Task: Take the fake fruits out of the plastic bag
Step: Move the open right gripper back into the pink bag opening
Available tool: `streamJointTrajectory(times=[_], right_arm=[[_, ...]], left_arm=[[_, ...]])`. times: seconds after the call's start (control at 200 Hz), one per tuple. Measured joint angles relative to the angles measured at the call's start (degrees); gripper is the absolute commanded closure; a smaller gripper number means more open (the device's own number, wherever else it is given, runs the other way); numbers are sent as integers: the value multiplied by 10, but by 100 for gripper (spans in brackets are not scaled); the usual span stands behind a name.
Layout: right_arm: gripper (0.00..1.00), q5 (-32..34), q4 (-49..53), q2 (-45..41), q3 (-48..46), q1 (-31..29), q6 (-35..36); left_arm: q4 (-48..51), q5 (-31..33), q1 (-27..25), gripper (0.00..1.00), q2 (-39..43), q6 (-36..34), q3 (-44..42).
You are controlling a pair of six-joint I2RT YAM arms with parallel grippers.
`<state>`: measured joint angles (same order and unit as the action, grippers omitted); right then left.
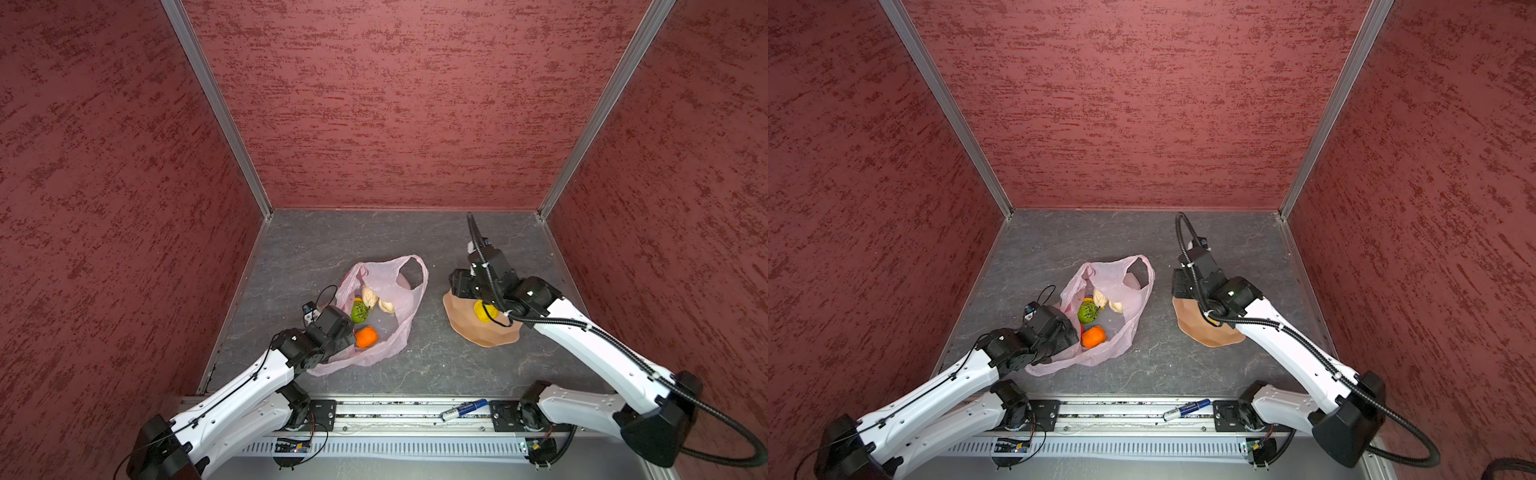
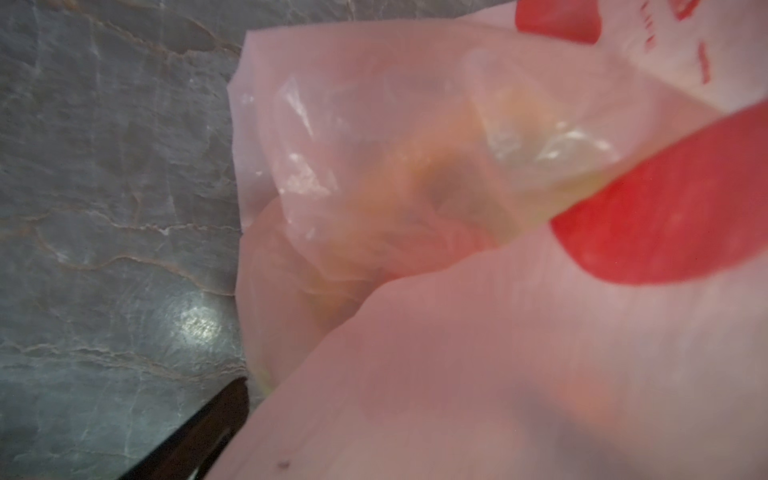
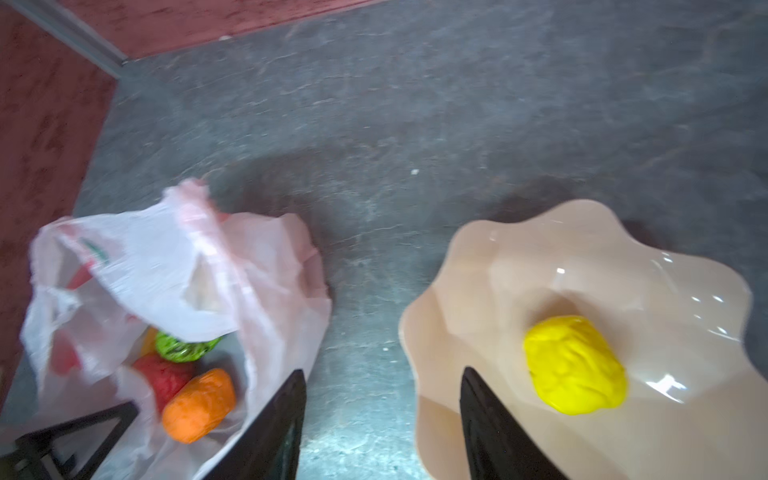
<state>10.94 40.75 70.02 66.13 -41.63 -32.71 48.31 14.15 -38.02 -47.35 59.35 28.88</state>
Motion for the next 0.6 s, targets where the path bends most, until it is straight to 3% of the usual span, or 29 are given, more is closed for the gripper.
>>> streamJointTrajectory(times=[0.281,0.601], right_arm=[[44,-55,-64,121,74,-122,-7],[38,-139,-103,295,116,-171,-7]], left_arm=[[-1,12,-29,1,7,33,-24],[-7,28,-61,1,7,69,-35]])
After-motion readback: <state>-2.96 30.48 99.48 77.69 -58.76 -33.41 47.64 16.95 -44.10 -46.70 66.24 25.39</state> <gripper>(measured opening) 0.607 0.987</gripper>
